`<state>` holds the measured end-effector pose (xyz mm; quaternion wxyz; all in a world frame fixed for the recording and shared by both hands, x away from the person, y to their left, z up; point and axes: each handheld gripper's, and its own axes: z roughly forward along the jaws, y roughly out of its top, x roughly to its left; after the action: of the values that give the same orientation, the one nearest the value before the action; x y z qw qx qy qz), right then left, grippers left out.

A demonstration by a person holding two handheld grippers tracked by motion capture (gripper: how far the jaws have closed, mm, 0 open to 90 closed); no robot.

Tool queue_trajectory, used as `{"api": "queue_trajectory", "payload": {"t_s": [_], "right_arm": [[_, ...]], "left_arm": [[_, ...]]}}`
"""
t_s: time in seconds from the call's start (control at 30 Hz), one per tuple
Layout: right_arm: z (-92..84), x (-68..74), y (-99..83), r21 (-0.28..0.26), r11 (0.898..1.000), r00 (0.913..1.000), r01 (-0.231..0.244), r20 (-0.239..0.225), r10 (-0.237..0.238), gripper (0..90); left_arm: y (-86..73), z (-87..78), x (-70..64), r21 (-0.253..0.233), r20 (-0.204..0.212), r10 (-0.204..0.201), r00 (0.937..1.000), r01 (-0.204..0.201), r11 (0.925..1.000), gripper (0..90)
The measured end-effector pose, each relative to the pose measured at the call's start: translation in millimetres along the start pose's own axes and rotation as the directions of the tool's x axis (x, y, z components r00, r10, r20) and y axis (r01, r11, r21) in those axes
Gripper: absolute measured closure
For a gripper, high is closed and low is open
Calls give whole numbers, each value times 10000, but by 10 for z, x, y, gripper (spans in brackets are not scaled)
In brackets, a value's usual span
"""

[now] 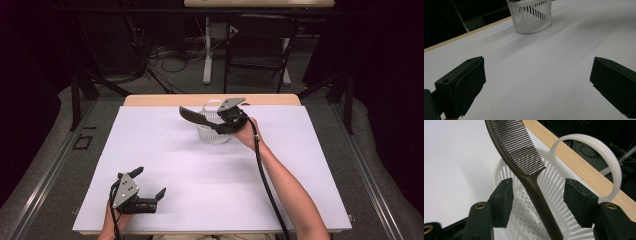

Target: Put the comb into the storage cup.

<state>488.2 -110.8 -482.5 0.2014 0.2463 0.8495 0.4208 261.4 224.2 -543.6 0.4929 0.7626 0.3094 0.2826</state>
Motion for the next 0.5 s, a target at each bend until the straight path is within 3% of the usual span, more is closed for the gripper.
{"api": "queue_trajectory", "payload": {"t_s": [0.3,0.5], "right_arm": [[-147,6,26,-39,9995,9981,-328,-530,326,242],[-216,17,8,24,9990,9972,-454,-590,455,156]], "left_arm": [[7,13,0,-6,29,44,10000,-44,10000,2],[9,19,-1,-21,90,60,9999,-60,10000,2]]}}
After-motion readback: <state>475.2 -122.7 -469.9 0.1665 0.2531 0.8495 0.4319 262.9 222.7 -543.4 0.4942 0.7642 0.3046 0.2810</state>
